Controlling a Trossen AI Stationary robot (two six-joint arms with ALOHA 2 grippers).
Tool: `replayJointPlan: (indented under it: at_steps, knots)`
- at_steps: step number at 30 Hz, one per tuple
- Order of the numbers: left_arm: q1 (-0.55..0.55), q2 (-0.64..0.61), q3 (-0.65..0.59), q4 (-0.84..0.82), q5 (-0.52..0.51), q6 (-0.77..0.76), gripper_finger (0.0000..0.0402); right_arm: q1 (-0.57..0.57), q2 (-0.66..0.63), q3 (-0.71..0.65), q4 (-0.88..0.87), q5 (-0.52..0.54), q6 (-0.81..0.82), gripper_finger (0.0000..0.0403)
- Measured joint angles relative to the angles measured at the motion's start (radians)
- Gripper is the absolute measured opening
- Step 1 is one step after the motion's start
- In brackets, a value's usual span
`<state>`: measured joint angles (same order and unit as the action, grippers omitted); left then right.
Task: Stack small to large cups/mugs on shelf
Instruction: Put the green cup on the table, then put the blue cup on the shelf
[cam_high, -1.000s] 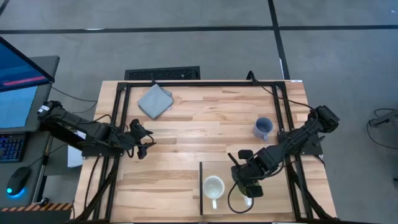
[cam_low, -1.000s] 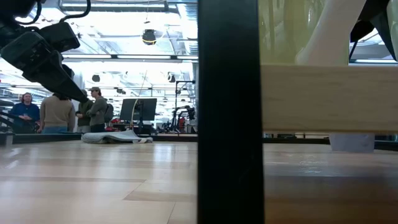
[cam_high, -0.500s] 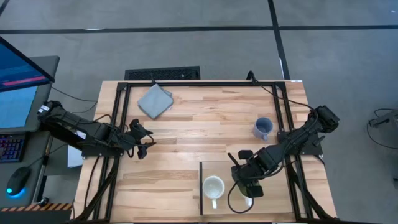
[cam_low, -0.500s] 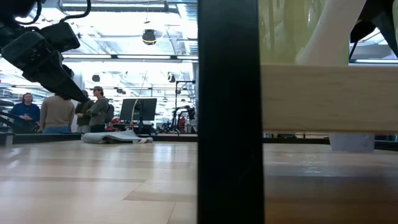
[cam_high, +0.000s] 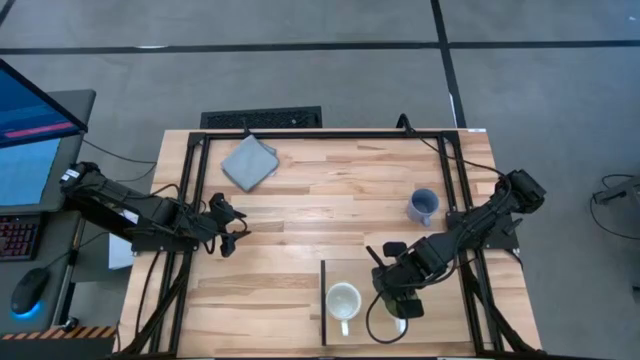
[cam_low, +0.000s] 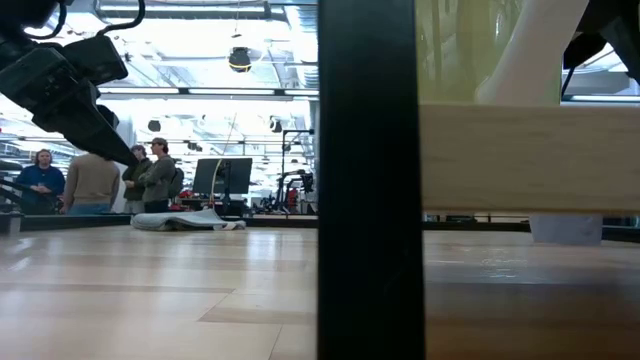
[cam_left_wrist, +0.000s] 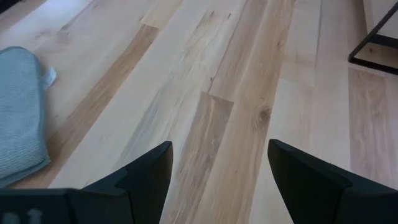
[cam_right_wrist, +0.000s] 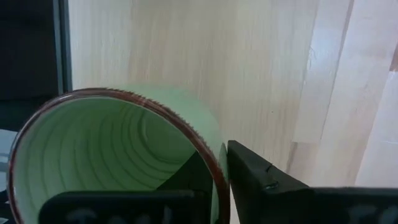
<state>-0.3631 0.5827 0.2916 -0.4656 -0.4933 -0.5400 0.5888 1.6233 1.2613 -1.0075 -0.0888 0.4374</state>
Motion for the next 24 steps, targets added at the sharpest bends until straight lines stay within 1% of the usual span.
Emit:
replayJointPlan:
  at_steps: [3, 17, 24]
  knots:
    - [0.0, 0.0, 0.0, 0.0, 0.001, -0.003, 0.0254, 0.0, 0.0, 0.0, 0.002, -0.003, 0.0, 0.0082]
    - [0.0, 0.0, 0.0, 0.0, 0.001, -0.004, 0.0254, 0.0, 0.0, 0.0, -0.003, 0.0, 0.026, 0.0193]
    - [0.0, 0.0, 0.0, 0.0, 0.001, -0.004, 0.0254, 0.0, 0.0, 0.009, -0.022, -0.016, 0.027, 0.0225]
